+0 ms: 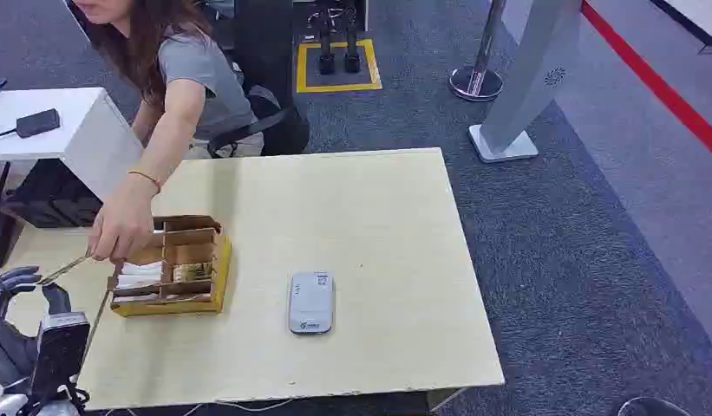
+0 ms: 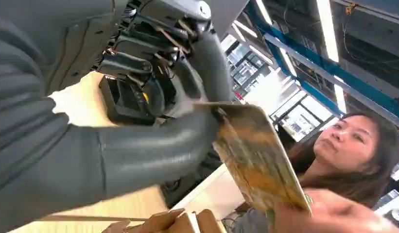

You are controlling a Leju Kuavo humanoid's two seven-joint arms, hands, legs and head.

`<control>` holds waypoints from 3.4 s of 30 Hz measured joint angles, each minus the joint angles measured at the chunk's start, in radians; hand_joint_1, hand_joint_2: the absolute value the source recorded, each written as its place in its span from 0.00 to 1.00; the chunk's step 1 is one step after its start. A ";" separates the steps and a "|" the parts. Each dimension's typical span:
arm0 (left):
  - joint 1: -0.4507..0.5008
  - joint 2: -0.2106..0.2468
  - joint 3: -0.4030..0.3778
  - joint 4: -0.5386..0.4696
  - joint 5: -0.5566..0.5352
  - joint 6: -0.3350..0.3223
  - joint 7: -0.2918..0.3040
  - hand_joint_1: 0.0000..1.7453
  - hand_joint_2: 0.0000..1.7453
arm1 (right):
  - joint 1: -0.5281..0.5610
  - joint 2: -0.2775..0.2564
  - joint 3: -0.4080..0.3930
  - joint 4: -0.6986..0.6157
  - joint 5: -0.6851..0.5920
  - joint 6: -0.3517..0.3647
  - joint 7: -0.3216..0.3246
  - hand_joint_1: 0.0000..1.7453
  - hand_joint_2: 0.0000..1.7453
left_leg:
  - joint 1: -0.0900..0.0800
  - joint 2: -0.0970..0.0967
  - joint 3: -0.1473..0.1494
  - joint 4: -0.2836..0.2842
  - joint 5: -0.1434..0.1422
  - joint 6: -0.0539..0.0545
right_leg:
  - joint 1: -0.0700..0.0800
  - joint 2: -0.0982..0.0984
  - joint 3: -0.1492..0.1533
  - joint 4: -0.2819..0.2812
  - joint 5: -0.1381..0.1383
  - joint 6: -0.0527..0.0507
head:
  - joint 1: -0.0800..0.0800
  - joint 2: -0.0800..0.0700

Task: Pass the card to the sensor for recognition and then transmit it.

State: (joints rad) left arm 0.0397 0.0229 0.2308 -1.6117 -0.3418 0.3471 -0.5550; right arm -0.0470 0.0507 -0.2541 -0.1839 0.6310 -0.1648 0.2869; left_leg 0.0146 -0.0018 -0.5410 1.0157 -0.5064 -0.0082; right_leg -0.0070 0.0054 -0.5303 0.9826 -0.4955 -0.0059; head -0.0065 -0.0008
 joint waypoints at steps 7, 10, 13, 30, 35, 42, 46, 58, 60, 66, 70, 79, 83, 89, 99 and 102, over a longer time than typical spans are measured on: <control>-0.001 0.000 0.000 0.008 -0.003 0.000 0.001 1.00 1.00 | 0.000 0.000 0.000 0.000 0.018 0.000 0.001 0.00 1.00 | 0.000 0.000 0.000 0.000 0.000 0.000 | 0.000 0.000 0.000 0.000 0.000 0.000 | 0.000 0.000; -0.001 -0.002 0.000 0.010 -0.006 0.000 0.001 1.00 1.00 | 0.000 0.000 0.000 0.000 0.019 0.000 0.001 0.00 1.00 | 0.000 0.000 0.000 0.000 0.000 0.000 | 0.000 0.000 0.000 0.000 0.000 0.000 | 0.000 0.000; -0.001 -0.003 0.000 0.014 -0.006 0.001 0.002 1.00 1.00 | 0.000 0.000 0.000 0.000 0.019 0.000 0.001 0.00 1.00 | 0.000 0.000 0.000 0.000 0.000 0.000 | 0.000 0.000 0.000 0.000 0.000 0.000 | 0.000 0.000; -0.016 -0.011 -0.028 0.033 -0.073 0.018 0.019 1.00 1.00 | -0.001 0.000 0.000 0.000 0.042 0.002 0.003 0.00 1.00 | 0.000 0.000 0.000 0.000 0.000 0.000 | 0.000 0.000 0.000 0.000 0.000 0.000 | 0.000 0.000; -0.054 -0.016 -0.080 0.078 -0.147 0.044 0.030 1.00 1.00 | -0.004 0.003 0.000 0.000 0.066 0.008 0.003 0.00 1.00 | 0.000 0.000 0.000 0.000 0.000 0.000 | 0.000 0.000 0.000 0.000 0.000 0.000 | 0.000 0.000; -0.115 -0.024 -0.188 0.174 -0.279 0.102 0.055 1.00 1.00 | -0.009 0.005 0.000 0.000 0.091 0.017 -0.002 0.00 1.00 | 0.000 0.000 0.000 0.001 0.000 0.000 | 0.000 0.000 -0.001 0.000 0.000 0.000 | 0.000 0.000; -0.153 -0.036 -0.269 0.248 -0.361 0.129 0.082 1.00 1.00 | -0.013 0.005 0.000 0.000 0.104 0.020 -0.002 0.00 1.00 | -0.001 -0.001 0.000 0.001 0.000 0.000 | -0.001 0.000 0.000 0.000 0.000 0.000 | 0.000 0.000; -0.214 -0.050 -0.478 0.412 -0.708 0.280 0.193 1.00 1.00 | -0.016 0.006 0.001 0.000 0.137 0.029 0.001 0.00 1.00 | -0.001 -0.001 -0.001 0.001 0.000 0.000 | -0.001 0.000 0.000 0.000 0.000 0.000 | 0.000 0.000; -0.218 -0.049 -0.508 0.428 -0.821 0.287 0.231 1.00 1.00 | -0.017 0.006 0.002 0.000 0.145 0.031 0.003 0.00 1.00 | -0.001 0.000 -0.001 0.001 0.000 0.000 | -0.001 0.000 0.000 0.000 0.000 0.000 | 0.000 0.000; -0.218 -0.046 -0.562 0.434 -1.063 0.289 0.304 1.00 1.00 | -0.018 0.006 0.007 0.000 0.156 0.030 0.002 0.00 1.00 | -0.001 -0.001 -0.001 0.001 0.000 0.000 | -0.001 0.000 0.000 0.000 0.000 0.000 | 0.000 0.000; -0.218 -0.042 -0.592 0.434 -1.139 0.289 0.346 1.00 1.00 | -0.018 0.006 0.008 0.000 0.163 0.030 0.002 0.00 1.00 | -0.001 -0.001 -0.001 0.001 0.000 0.000 | -0.001 0.000 0.000 0.000 0.000 0.000 | 0.000 0.000; -0.218 -0.027 -0.648 0.434 -1.182 0.289 0.398 1.00 1.00 | -0.018 0.007 0.009 0.000 0.169 0.029 0.002 0.00 1.00 | -0.001 -0.001 -0.001 0.001 0.000 0.000 | -0.001 0.000 0.000 0.000 0.000 0.000 | 0.000 0.000; -0.232 -0.023 -0.672 0.446 -1.184 0.289 0.414 1.00 1.00 | -0.018 0.007 0.009 0.000 0.177 0.029 0.002 0.00 1.00 | -0.001 -0.001 -0.001 0.001 0.000 0.000 | -0.001 0.000 0.000 0.000 0.000 0.000 | 0.000 0.000; -0.256 -0.021 -0.700 0.474 -1.172 0.289 0.414 1.00 1.00 | -0.018 0.007 0.009 0.000 0.177 0.031 0.003 0.00 1.00 | -0.001 -0.001 -0.001 0.001 0.000 0.000 | -0.001 0.000 0.000 0.000 0.000 0.000 | 0.000 0.000; -0.306 -0.023 -0.747 0.553 -1.197 0.289 0.475 1.00 1.00 | -0.018 0.007 0.006 0.000 0.187 0.030 0.005 0.00 1.00 | -0.001 -0.001 -0.001 0.001 0.000 0.000 | -0.001 0.000 -0.001 0.000 0.000 0.000 | 0.000 0.000; -0.347 -0.038 -0.770 0.633 -1.202 0.289 0.503 1.00 1.00 | -0.020 0.007 -0.002 0.000 0.196 0.030 0.005 0.00 1.00 | -0.001 -0.001 -0.001 0.001 0.000 0.000 | -0.001 0.000 0.000 0.000 0.000 0.000 | 0.000 0.000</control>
State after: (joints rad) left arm -0.3075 -0.0153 -0.5390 -0.9792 -1.5434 0.6363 -0.0523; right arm -0.0670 0.0576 -0.2556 -0.1843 0.8267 -0.1350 0.2918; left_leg 0.0138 -0.0025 -0.5417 1.0171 -0.5063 -0.0079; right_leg -0.0079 0.0053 -0.5305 0.9827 -0.4950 -0.0054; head -0.0065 -0.0008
